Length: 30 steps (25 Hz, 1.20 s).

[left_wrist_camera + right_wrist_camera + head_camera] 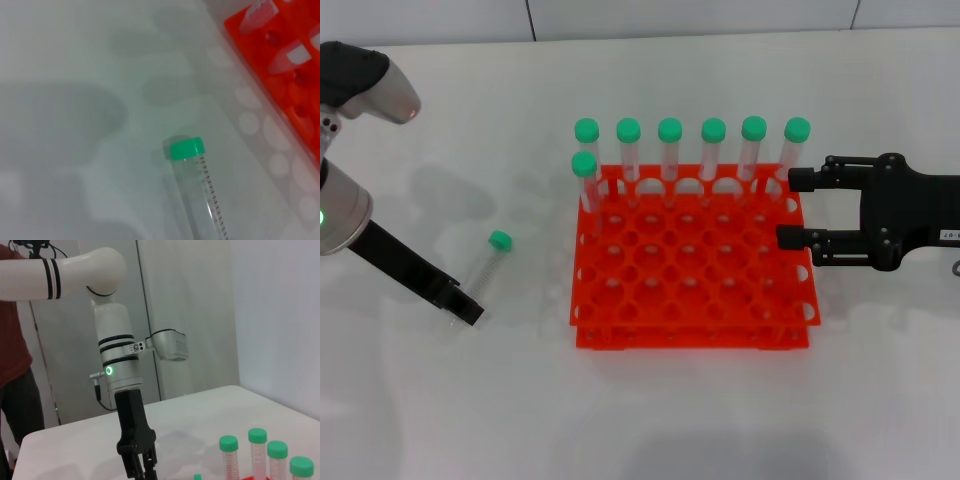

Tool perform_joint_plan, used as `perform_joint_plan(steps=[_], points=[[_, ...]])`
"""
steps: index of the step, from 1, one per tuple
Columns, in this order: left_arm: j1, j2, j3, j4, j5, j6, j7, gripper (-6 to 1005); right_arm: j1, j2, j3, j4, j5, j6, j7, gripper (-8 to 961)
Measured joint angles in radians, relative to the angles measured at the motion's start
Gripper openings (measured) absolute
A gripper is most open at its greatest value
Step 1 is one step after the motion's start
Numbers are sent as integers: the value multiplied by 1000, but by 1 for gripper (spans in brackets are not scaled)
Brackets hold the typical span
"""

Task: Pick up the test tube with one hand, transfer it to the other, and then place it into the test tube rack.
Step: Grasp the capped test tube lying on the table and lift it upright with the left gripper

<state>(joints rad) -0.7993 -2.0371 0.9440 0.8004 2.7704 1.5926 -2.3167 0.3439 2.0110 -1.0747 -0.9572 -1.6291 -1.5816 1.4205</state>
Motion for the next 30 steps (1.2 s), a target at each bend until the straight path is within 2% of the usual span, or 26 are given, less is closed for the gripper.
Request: perform_joint_plan(steps=[23, 28, 30], points=[[1, 1, 1, -6, 8, -3, -1, 412, 1, 0, 3, 0, 0, 0, 0, 693], [-2, 4, 1, -18, 9, -5, -1, 308, 0, 0, 1, 0, 6, 2, -1, 693], [-2, 4, 1, -18, 9, -6, 0, 310, 0, 0, 1, 0, 7, 3, -2, 694]])
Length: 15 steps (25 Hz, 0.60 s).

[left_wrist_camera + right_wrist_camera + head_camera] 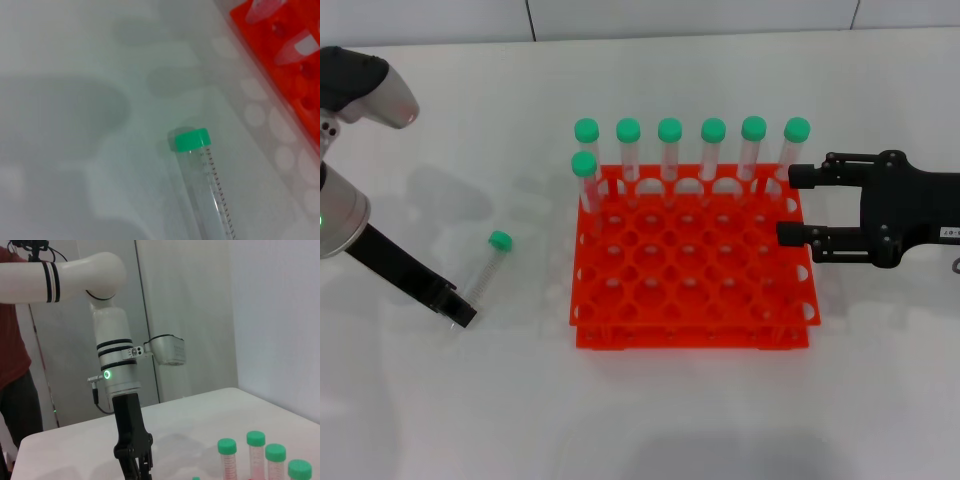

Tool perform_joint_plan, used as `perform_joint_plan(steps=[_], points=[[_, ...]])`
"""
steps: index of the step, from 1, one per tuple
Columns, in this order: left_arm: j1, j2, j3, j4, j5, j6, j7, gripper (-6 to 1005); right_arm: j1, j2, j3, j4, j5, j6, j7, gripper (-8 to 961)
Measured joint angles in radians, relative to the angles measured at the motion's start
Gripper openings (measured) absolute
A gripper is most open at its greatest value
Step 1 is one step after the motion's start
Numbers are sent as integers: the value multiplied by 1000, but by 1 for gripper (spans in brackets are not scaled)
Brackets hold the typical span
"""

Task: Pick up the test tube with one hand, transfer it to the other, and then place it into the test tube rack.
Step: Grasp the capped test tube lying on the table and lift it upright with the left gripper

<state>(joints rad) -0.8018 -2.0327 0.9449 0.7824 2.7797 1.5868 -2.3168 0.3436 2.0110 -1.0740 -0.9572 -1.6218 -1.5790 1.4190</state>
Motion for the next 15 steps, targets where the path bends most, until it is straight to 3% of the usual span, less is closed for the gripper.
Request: perform_joint_plan(steps=[15], points=[[-6, 5, 11, -31, 4, -22, -8, 303, 1, 0, -1, 0, 2, 1, -1, 694]])
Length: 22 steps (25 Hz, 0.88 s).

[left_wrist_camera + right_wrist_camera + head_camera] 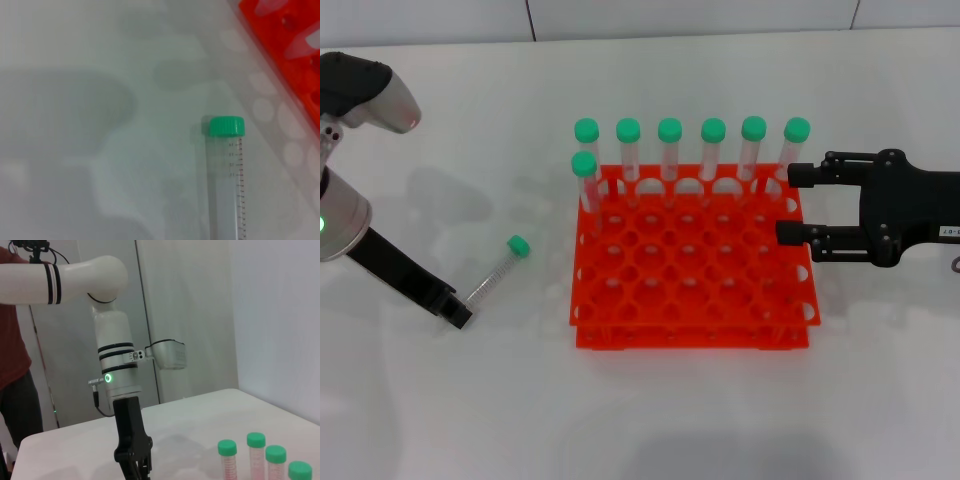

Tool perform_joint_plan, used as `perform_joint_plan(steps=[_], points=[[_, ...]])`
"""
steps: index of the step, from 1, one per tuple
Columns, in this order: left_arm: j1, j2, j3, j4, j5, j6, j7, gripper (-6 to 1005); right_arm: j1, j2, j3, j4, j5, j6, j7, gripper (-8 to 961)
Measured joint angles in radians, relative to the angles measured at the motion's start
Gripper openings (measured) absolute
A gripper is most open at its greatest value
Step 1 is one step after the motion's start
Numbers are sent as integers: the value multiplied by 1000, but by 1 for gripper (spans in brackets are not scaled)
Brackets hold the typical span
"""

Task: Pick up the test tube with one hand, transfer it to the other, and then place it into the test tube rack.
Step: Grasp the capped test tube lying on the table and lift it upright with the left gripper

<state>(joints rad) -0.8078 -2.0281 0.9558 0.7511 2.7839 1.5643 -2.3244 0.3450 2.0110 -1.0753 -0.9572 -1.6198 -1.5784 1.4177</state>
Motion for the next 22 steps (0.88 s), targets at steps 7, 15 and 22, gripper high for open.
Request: perform_joint_plan(steps=[7, 15, 22], points=[[-3, 0, -3, -2, 6, -5, -4, 210, 0, 0, 1, 0, 0, 0, 0, 694], [-4, 0, -7, -2, 8, -20, -12, 197, 0, 0, 5, 0, 0, 0, 0, 693], [14, 4, -53, 47, -8, -28, -2, 197, -2, 0, 9, 0, 1, 3, 0, 693]])
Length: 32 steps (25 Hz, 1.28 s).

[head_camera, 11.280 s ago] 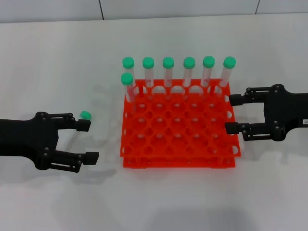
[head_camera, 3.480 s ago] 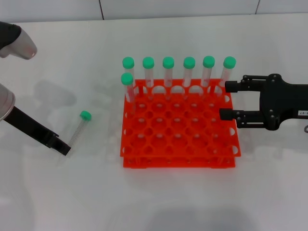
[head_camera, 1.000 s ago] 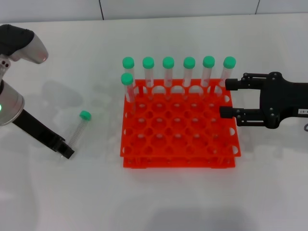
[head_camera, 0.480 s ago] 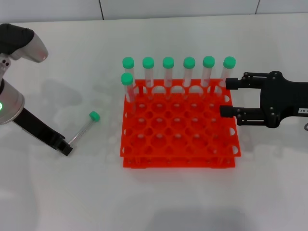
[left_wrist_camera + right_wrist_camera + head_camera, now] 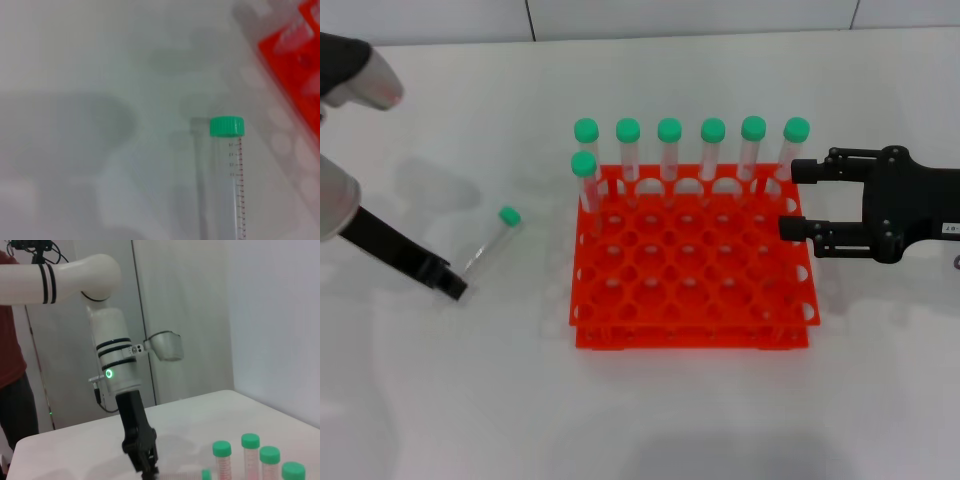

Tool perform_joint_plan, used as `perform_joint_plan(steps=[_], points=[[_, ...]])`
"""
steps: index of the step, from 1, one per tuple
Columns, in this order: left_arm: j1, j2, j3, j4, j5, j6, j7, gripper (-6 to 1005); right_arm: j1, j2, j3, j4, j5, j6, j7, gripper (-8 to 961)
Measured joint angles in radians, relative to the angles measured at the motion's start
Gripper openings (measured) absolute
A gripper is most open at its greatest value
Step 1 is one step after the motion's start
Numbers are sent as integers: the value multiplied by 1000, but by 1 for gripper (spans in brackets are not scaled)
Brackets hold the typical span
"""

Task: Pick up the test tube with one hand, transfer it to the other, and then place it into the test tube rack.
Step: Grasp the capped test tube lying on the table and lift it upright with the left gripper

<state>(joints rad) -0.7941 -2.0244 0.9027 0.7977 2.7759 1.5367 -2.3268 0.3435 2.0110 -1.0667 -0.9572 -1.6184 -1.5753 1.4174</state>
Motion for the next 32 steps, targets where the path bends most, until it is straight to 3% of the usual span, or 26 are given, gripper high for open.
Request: perform_joint_plan(steps=[7, 14, 15, 20, 25, 32], points=[[85, 2, -115, 130, -114, 2, 80, 197, -1, 0, 1, 0, 9, 9, 0, 693], [216, 26, -262, 228, -479, -23, 245, 197, -2, 0, 1, 1, 15, 16, 1, 694], [240, 28, -280, 228, -583, -27, 302, 197, -2, 0, 1, 1, 16, 19, 1, 694], [266, 20, -284, 221, -742, -27, 394, 196, 1, 0, 1, 10, 25, 33, 1, 694], [261, -6, -273, 220, -797, -17, 490, 196, 4, 0, -2, 14, 30, 45, 2, 694], [277, -19, -218, 188, -908, 31, 677, 196, -1, 0, 0, 8, 50, 46, 1, 694]])
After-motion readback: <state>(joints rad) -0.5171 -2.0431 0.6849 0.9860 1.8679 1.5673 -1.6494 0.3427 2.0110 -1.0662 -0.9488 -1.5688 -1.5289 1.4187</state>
